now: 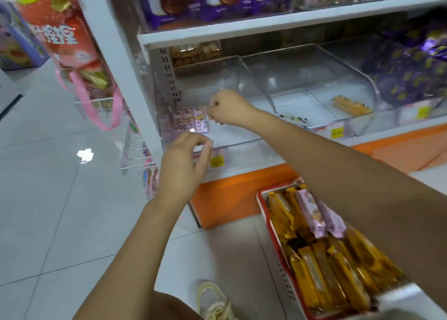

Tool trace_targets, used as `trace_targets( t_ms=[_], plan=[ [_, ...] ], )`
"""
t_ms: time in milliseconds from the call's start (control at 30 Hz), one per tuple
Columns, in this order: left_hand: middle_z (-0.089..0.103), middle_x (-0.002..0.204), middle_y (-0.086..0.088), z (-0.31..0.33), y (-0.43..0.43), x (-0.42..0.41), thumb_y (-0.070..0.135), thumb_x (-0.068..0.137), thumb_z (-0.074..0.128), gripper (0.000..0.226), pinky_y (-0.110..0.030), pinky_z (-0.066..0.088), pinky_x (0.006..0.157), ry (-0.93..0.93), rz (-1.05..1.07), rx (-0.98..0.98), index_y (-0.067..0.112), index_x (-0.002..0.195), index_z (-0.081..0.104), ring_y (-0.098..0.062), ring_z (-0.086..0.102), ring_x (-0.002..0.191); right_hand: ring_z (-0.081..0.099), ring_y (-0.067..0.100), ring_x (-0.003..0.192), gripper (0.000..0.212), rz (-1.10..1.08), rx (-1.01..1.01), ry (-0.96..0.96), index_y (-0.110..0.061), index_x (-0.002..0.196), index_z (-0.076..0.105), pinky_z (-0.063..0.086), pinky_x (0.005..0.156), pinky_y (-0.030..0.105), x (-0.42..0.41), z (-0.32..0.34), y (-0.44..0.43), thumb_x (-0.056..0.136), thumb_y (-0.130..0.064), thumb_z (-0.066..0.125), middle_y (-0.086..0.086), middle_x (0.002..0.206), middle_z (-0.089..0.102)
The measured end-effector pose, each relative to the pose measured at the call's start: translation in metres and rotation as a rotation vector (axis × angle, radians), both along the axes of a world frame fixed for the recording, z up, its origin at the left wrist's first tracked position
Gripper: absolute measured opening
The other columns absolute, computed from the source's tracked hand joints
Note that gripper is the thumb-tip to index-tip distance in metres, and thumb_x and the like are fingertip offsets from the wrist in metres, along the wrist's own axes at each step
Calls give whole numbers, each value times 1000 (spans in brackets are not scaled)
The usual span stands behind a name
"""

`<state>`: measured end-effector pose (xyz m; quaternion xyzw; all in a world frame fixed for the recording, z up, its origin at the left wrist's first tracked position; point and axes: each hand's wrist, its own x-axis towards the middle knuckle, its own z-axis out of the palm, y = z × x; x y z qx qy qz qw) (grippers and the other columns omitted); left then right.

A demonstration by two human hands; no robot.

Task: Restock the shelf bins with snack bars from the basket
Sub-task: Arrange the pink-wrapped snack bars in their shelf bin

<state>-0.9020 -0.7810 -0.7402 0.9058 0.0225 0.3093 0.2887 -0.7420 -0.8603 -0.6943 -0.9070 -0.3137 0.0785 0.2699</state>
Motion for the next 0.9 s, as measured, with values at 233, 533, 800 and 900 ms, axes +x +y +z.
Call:
trace_targets(
  t_ms=[233,533,800,900],
  plan=[
    [51,52,2,-21,-84,-10,44,88,50,40,-24,34,53,374,-366,45,12,65,57,-6,46,50,49,21,68,32,-22,-151,-182,-13,62,48,24,61,26,-59,-29,-189,91,-22,61,2,59,46],
    [49,139,-11,-106,-147,2,32,93,56,52,-29,39,98,1029,-427,355,10,138,42,-25,49,125,59,27,91,66,-381,-226,52,-7,136,44,42,62,32,-109,-122,-300,87,-47,63,13,101,62],
    [62,119,-16,-135,-151,3,27,96,49,33,-33,46,85,1189,-423,333,4,117,58,-29,58,106,32,33,135,96,-514,-446,-15,-13,147,13,29,109,42,-123,-165,-226,80,-58,66,16,146,33],
    [61,117,-20,-132,-158,5,18,97,44,28,-29,42,78,1195,-426,316,0,112,60,-32,57,107,36,33,132,97,-546,-469,-22,-13,149,5,32,107,38,-116,-181,-219,82,-45,69,20,146,28]
  ],
)
